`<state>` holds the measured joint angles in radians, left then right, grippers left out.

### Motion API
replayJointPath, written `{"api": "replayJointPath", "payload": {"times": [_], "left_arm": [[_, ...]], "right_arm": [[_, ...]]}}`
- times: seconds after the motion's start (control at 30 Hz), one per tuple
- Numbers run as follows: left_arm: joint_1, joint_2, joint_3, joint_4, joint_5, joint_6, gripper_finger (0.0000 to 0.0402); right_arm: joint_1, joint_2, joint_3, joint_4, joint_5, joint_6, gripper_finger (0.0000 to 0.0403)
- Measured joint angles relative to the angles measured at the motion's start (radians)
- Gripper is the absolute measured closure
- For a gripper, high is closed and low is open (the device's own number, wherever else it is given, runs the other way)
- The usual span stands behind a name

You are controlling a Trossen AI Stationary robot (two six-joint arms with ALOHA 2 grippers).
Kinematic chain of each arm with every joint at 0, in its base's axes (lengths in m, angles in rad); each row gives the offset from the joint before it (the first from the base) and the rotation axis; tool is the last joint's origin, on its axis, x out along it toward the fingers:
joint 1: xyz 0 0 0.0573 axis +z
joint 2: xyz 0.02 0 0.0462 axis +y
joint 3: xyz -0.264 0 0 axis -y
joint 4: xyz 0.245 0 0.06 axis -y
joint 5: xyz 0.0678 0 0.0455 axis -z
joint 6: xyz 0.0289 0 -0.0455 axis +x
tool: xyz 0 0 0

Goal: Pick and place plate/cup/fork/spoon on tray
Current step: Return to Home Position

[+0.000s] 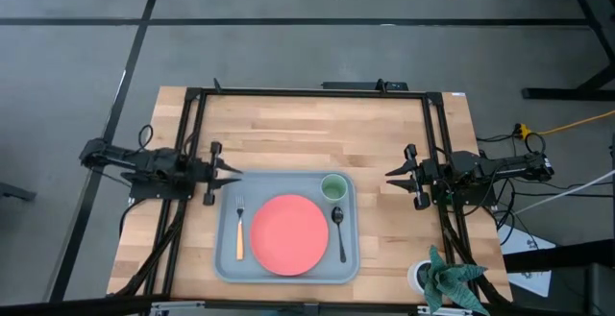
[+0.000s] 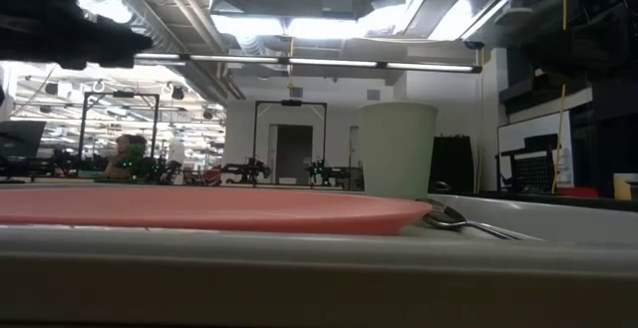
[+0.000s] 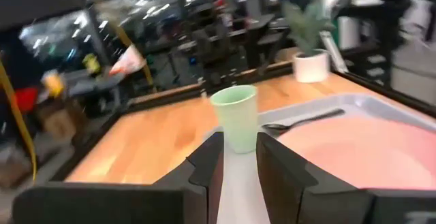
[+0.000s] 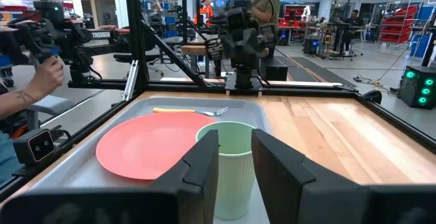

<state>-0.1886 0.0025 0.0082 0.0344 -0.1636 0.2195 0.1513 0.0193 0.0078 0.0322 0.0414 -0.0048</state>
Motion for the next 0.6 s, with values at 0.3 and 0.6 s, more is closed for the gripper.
{"api": "replayJointPath", "payload": {"times": [0.3,0.6], "left_arm": [[-0.116,0.000,0.000,0.001,-0.002,0.096,0.0321],[0.138,0.000,-0.001,0.005,0.009,-0.055,0.0321]], "right_arm": [[0.000,0.000,0.000,0.000,0.000,0.000,0.0308],[0.000,0.000,0.000,0.000,0.000,0.000,0.0308]]}}
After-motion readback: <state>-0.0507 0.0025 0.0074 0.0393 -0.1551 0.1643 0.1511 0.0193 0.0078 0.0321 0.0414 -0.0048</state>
